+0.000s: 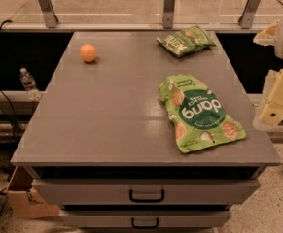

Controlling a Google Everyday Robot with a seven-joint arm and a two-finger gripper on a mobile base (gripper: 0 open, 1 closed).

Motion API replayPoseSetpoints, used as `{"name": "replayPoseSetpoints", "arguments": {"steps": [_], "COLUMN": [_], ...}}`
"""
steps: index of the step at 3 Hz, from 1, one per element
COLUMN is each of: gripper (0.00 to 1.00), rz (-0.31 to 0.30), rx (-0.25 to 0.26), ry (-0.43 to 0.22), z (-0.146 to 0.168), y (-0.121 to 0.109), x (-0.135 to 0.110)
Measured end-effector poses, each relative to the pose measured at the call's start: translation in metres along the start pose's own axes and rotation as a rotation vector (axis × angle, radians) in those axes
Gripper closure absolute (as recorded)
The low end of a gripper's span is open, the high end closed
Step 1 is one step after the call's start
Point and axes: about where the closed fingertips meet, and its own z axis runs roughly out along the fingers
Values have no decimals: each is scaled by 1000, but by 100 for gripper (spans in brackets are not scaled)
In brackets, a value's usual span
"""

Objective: Move green rice chip bag near orange

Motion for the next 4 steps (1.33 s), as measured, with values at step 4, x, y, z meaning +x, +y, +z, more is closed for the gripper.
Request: {"name": "replayPoseSetpoints", "arguments": {"steps": [4], "gripper": [0], "rz": [291], "rx": [-101], "ry": [23], "z": [104], "y": [-33], "x": [-37]}}
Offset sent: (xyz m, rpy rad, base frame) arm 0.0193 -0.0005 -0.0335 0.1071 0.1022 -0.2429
